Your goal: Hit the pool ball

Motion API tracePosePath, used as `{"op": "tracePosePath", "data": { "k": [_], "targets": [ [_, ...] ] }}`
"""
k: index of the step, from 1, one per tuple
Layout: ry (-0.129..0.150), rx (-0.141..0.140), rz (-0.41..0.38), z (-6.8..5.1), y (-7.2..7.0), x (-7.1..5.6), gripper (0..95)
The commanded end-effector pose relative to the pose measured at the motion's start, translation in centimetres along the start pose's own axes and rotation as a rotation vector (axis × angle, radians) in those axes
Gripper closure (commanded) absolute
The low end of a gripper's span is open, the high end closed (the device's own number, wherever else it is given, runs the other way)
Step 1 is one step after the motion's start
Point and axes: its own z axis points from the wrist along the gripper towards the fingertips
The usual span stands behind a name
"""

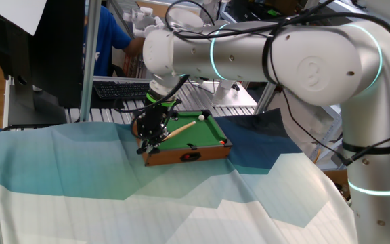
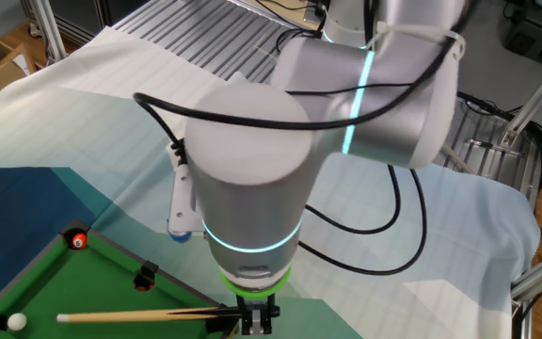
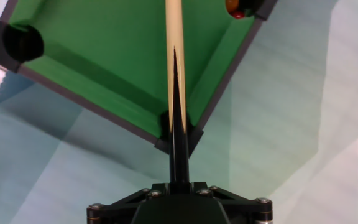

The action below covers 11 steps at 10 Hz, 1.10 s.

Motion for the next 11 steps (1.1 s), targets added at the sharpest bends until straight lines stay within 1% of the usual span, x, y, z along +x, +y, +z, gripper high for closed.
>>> {"op": "tracePosePath", "data": {
  "k": [1, 3, 4, 5, 6, 7, 8, 9, 10, 11],
  "targets": [
    [0.008, 0.008, -0.069, 0.0, 0.1, -0.1, 95.0],
    [0.024, 0.022, -0.104, 0.0, 0.1, 0.0, 95.0],
    [0.064, 0.043, -0.16, -0.2, 0.1, 0.4, 95.0],
    [0.072, 0.056, -0.2, -0.7, 0.1, 1.0, 95.0],
    [0.056, 0.075, -0.257, -1.5, -0.1, 1.9, 95.0],
    [0.045, 0.102, -0.323, -2.8, -0.8, 3.1, 95.0],
    [0.043, 0.108, -0.34, -3.5, -1.7, 4.1, 95.0],
    [0.037, 0.113, -0.351, -4.0, -2.6, 5.1, 95.0],
    [0.029, 0.12, -0.358, -4.2, -3.1, 5.6, 95.0],
    [0.028, 0.121, -0.368, -4.6, -3.8, 6.3, 95.0]
  ]
}}
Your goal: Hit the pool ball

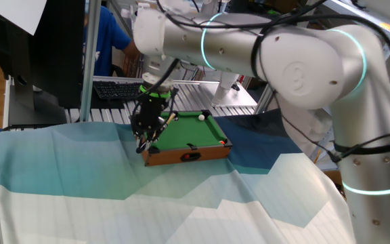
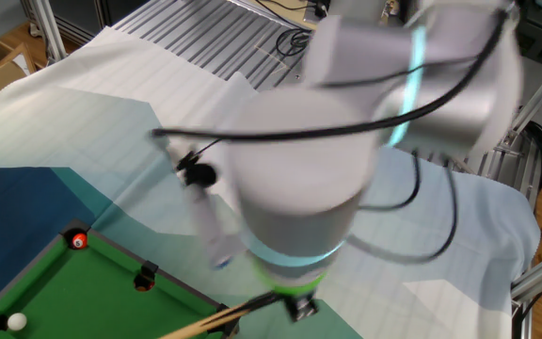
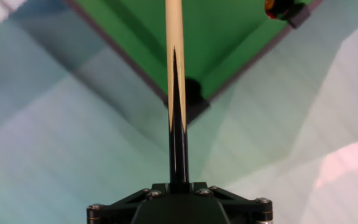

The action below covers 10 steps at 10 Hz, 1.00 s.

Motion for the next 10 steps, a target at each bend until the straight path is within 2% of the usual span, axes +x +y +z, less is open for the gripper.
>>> {"op": "tracePosePath", "data": {
  "k": [1, 4, 6, 8, 10],
  "targets": [
    [-0.004, 0.002, -0.076, -1.2, -2.1, 2.9, 95.0],
    [0.002, -0.002, -0.218, -1.5, -4.6, 4.1, 95.0],
    [0.006, -0.006, -0.246, -1.5, -5.9, 4.0, 95.0],
    [0.005, -0.021, -0.249, -1.6, -7.0, 3.1, 95.0],
    [0.001, -0.019, -0.255, -1.8, -7.3, 2.9, 95.0]
  ]
}}
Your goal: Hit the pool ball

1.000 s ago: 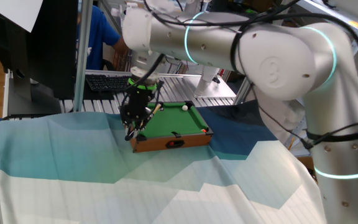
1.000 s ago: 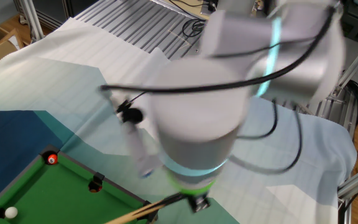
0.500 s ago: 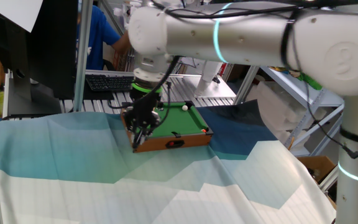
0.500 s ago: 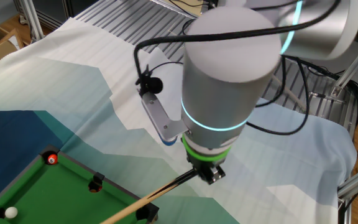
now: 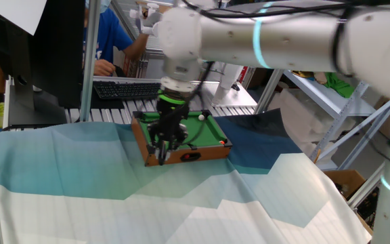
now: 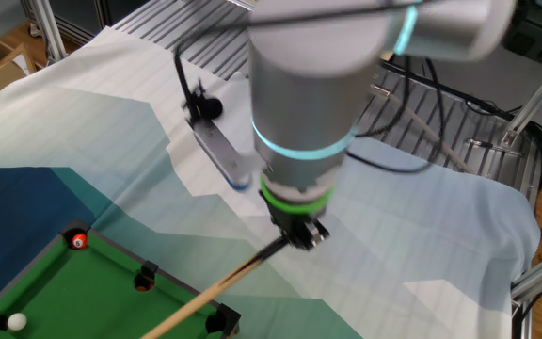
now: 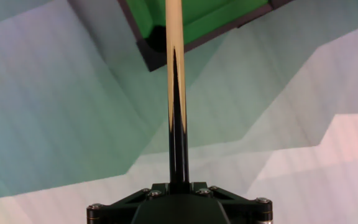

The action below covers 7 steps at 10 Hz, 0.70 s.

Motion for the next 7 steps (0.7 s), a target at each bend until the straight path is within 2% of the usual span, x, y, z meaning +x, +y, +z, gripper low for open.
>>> {"op": "tracePosePath", "data": {
  "k": [1, 4, 6, 7],
  "targets": [
    [0.001, 0.016, -0.002, 0.0, 0.2, -0.4, 95.0],
    [-0.003, 0.01, -0.01, 0.2, 0.0, -0.8, 95.0],
    [-0.02, 0.008, -0.029, 0.2, -0.3, -1.2, 95.0],
    [-0.036, 0.003, -0.069, 0.1, -1.0, -1.7, 95.0]
  ]
}}
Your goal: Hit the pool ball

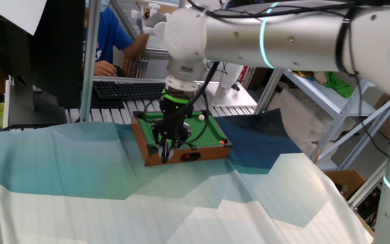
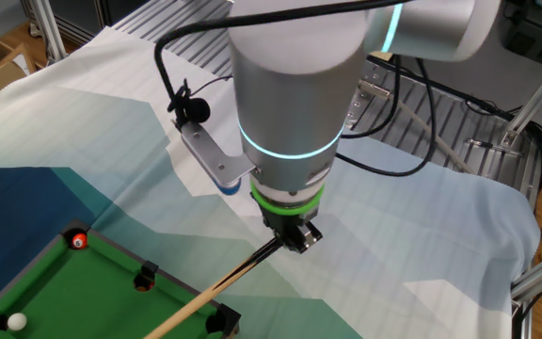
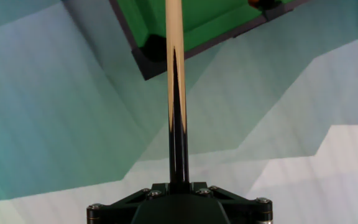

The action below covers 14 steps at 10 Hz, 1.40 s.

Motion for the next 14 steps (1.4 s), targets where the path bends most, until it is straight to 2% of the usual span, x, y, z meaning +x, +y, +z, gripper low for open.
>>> {"op": "tracePosePath", "data": {
  "k": [1, 4, 8, 11, 12, 14],
  "targets": [
    [-0.027, -0.009, -0.08, 0.0, -1.2, -1.2, 95.0],
    [-0.058, -0.006, -0.167, 0.8, -2.7, -3.2, 95.0],
    [-0.076, 0.002, -0.208, 2.0, -3.7, -4.9, 95.0],
    [-0.064, 0.009, -0.226, 2.8, -4.3, -7.1, 95.0],
    [-0.056, 0.004, -0.229, 2.8, -4.4, -7.6, 95.0],
    [-0.062, 0.002, -0.233, 2.9, -4.4, -8.0, 95.0]
  ]
}}
